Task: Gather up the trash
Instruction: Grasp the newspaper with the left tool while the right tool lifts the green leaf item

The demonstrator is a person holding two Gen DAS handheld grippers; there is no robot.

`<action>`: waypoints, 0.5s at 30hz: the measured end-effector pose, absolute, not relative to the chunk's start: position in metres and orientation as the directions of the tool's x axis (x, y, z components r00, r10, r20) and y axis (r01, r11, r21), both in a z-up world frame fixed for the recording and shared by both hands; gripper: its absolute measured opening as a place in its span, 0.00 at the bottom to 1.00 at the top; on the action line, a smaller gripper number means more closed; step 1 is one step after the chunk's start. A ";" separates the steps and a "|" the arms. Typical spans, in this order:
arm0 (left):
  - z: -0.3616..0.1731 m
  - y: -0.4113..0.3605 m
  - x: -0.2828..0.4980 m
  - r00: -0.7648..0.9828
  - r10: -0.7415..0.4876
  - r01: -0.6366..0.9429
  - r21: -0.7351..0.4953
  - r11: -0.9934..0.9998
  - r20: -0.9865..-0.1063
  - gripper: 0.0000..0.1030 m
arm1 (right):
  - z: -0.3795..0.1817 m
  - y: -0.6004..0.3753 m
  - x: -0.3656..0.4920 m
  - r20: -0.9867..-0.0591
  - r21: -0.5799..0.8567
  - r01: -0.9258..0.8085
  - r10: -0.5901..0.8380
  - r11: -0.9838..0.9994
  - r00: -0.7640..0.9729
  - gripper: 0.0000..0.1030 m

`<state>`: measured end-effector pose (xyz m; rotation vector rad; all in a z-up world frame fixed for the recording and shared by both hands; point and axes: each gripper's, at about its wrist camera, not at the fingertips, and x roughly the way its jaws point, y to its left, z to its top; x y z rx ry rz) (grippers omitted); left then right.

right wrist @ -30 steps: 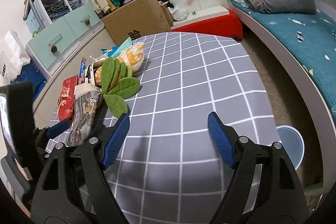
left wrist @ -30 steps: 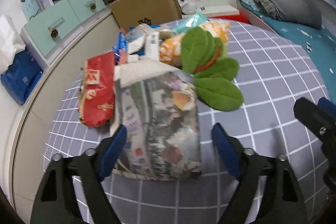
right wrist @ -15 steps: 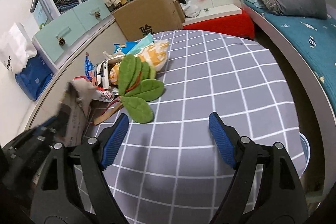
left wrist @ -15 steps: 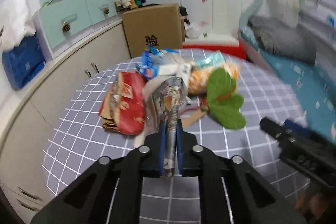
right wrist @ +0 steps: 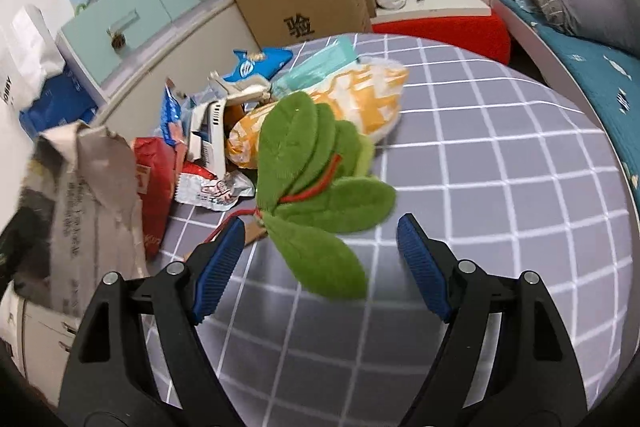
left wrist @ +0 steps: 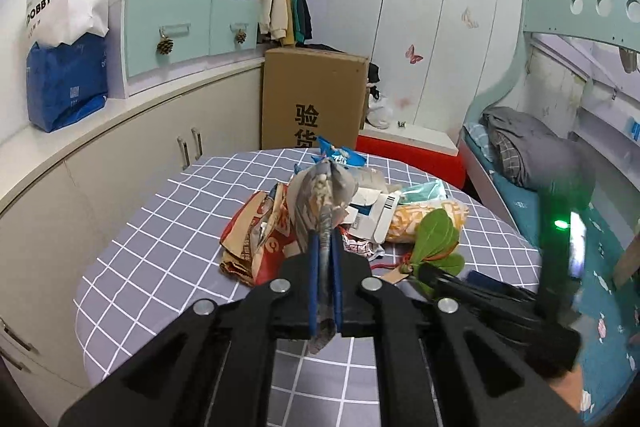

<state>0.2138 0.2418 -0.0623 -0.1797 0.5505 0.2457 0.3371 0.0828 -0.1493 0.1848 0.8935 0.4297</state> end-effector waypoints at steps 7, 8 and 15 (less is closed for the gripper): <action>-0.058 0.232 0.211 0.840 0.200 -0.281 -0.088 0.956 -0.504 0.05 | -0.151 0.093 0.337 -0.724 0.297 -0.344 0.444 0.891 0.527 0.19; -0.057 0.228 0.211 0.840 0.203 -0.280 -0.080 0.957 -0.503 0.05 | -0.150 0.091 0.334 -0.715 0.301 -0.356 0.456 0.885 0.530 0.11; -0.046 0.204 0.198 0.868 0.177 -0.240 -0.079 0.968 -0.465 0.05 | -0.128 0.048 0.292 -0.615 0.368 -0.387 0.533 0.846 0.581 0.09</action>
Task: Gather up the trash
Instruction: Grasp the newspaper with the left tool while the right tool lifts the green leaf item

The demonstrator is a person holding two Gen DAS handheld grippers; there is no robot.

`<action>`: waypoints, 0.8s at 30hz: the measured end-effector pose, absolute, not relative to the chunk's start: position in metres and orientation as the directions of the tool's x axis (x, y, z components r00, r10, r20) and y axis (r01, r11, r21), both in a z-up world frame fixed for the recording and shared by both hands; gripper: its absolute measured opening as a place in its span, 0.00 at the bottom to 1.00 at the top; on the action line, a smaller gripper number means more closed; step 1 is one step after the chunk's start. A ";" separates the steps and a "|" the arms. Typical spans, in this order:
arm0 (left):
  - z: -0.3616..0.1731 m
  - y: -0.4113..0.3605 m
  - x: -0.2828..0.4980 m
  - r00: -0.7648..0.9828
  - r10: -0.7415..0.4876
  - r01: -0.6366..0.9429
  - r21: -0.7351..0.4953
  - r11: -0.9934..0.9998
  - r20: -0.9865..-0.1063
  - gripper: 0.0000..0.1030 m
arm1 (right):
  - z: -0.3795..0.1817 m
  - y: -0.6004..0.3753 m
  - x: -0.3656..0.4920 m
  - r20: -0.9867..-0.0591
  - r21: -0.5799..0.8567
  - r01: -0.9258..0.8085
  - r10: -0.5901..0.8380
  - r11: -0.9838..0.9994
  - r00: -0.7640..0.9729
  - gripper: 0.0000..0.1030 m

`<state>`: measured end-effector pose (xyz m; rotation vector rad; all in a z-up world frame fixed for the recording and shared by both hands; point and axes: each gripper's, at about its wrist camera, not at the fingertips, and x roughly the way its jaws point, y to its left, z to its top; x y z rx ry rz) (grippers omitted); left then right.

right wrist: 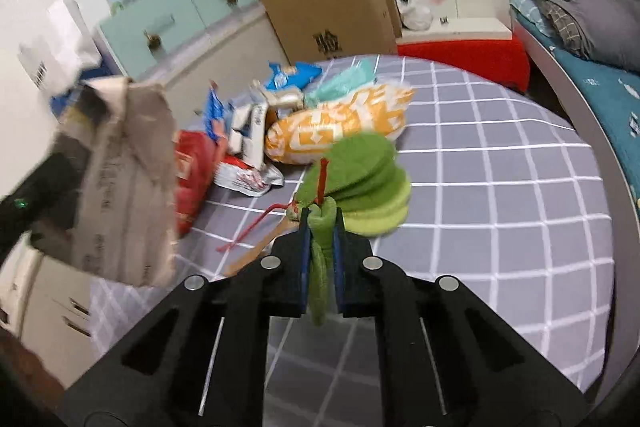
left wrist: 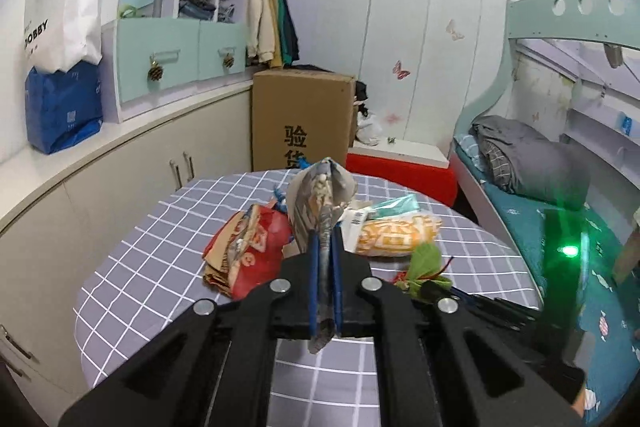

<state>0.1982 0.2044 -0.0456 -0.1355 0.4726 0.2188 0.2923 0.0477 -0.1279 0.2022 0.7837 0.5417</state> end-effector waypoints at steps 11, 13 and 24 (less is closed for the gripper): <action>-0.023 0.103 0.180 0.899 -0.069 0.033 -0.090 0.995 -0.434 0.05 | -0.091 -0.095 0.213 -0.421 0.520 -0.307 0.552 0.797 0.720 0.09; -0.024 0.070 0.180 0.887 -0.137 0.111 -0.085 0.990 -0.441 0.05 | -0.093 -0.127 0.199 -0.405 0.535 -0.265 0.518 0.803 0.753 0.09; -0.089 -0.108 0.185 0.697 -0.411 0.469 -0.060 0.881 -0.588 0.05 | -0.180 -0.280 0.148 -0.494 0.611 0.079 0.301 0.788 0.816 0.09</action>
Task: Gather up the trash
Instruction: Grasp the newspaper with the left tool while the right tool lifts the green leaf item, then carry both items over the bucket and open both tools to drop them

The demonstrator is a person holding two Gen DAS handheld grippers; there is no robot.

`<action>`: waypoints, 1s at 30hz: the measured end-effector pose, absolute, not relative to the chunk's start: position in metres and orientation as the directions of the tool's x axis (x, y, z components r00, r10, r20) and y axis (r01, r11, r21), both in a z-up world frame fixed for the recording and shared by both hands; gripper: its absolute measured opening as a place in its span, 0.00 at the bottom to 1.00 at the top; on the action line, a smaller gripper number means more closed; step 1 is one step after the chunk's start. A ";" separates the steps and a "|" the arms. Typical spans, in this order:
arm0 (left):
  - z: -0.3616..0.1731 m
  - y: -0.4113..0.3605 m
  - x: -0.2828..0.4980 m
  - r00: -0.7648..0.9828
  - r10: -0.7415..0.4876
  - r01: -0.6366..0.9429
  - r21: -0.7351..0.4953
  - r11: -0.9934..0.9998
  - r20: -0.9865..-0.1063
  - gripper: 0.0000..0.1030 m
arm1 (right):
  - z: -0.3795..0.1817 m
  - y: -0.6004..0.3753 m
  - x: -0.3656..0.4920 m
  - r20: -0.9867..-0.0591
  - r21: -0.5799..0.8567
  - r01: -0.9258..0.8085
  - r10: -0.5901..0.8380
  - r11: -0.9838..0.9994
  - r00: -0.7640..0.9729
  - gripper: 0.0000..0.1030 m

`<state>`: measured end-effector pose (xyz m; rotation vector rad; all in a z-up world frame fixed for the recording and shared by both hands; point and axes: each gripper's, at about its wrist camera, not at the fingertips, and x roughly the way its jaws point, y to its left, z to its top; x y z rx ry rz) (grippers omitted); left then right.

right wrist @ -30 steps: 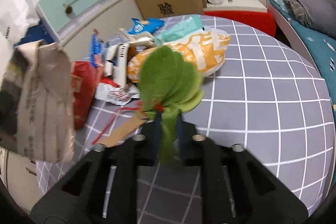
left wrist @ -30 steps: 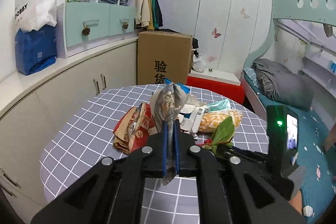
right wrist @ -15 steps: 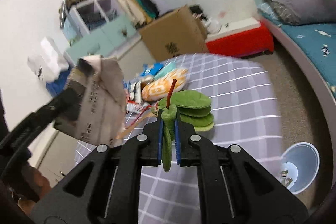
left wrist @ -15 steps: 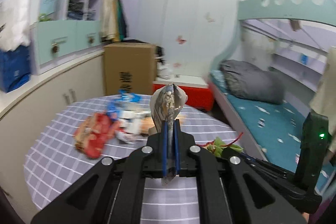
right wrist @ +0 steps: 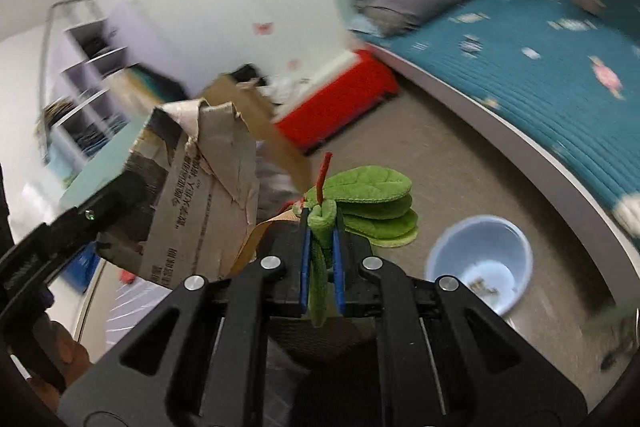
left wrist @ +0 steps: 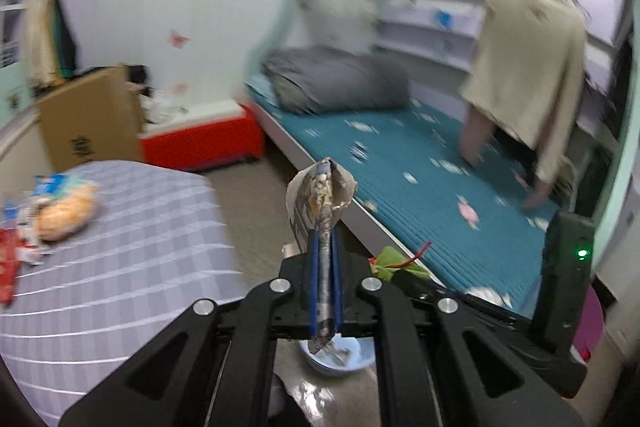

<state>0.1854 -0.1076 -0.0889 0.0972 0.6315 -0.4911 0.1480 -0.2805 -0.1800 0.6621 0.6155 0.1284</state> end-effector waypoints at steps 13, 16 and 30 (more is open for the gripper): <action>-0.253 -0.205 0.265 0.396 -0.361 0.556 -0.093 0.826 -0.844 0.05 | -0.322 -0.358 0.158 -0.720 0.538 0.413 0.146 0.735 0.678 0.09; -0.281 -0.219 0.280 0.369 -0.331 0.563 -0.075 0.823 -0.868 0.06 | -0.341 -0.365 0.164 -0.738 0.531 0.441 0.140 0.724 0.660 0.09; -0.322 -0.218 0.320 0.368 -0.224 0.504 -0.009 0.864 -0.902 0.70 | -0.375 -0.365 0.181 -0.776 0.514 0.480 0.147 0.711 0.613 0.09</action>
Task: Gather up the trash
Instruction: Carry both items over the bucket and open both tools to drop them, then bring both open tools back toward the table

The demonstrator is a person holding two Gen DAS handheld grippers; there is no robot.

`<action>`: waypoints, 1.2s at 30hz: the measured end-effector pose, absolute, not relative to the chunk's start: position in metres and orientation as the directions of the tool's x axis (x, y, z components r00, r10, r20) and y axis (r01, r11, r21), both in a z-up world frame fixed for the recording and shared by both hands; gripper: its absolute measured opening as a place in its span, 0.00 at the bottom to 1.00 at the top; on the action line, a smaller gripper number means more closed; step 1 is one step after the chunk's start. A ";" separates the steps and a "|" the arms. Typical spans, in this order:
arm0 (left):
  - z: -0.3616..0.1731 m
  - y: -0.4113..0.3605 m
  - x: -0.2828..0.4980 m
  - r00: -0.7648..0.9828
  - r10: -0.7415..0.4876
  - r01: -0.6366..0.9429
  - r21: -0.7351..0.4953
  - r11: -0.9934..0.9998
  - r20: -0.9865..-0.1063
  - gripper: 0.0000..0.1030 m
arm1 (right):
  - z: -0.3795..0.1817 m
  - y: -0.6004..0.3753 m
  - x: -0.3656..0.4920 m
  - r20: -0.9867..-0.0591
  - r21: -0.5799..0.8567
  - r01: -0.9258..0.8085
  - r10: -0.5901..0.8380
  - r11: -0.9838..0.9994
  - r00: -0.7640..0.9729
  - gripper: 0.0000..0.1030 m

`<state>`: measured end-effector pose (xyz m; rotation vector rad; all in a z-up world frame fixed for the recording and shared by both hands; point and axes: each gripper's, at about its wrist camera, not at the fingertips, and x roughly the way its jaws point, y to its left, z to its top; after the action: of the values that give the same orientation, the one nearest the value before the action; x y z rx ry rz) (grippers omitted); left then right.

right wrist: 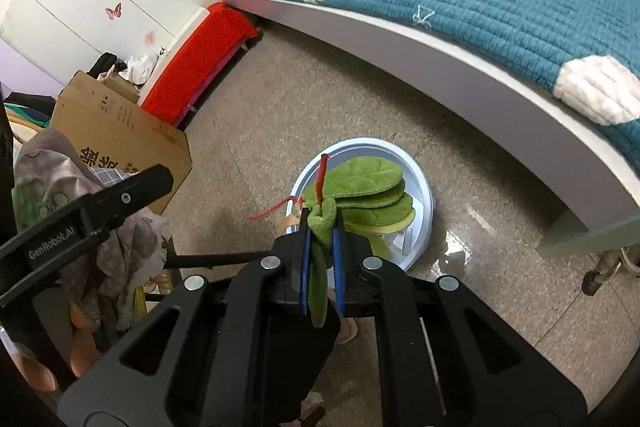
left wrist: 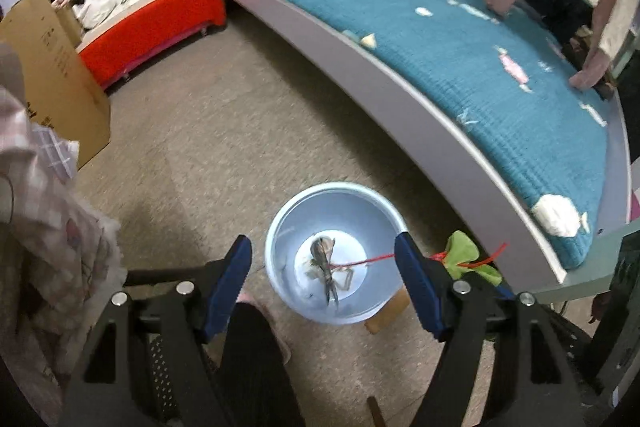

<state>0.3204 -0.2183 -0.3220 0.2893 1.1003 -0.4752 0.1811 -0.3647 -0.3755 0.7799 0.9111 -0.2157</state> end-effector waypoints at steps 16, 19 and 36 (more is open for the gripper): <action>-0.320 -0.182 0.328 0.421 -0.093 0.380 0.083 0.921 -0.902 0.78 | -0.371 -0.342 0.217 -0.774 0.518 0.420 0.200 0.745 0.601 0.12; -0.320 -0.177 0.332 0.420 -0.084 0.362 0.082 0.929 -0.904 0.79 | -0.369 -0.338 0.231 -0.779 0.503 0.404 0.198 0.764 0.595 0.13; -0.289 -0.187 0.309 0.440 -0.163 0.385 0.021 0.923 -0.883 0.82 | -0.319 -0.348 0.199 -0.789 0.378 0.434 0.038 0.818 0.614 0.62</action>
<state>0.3092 -0.1868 -0.2893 0.2326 1.0642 -0.3446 0.1994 -0.3478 -0.3194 0.5862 0.8917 -0.2438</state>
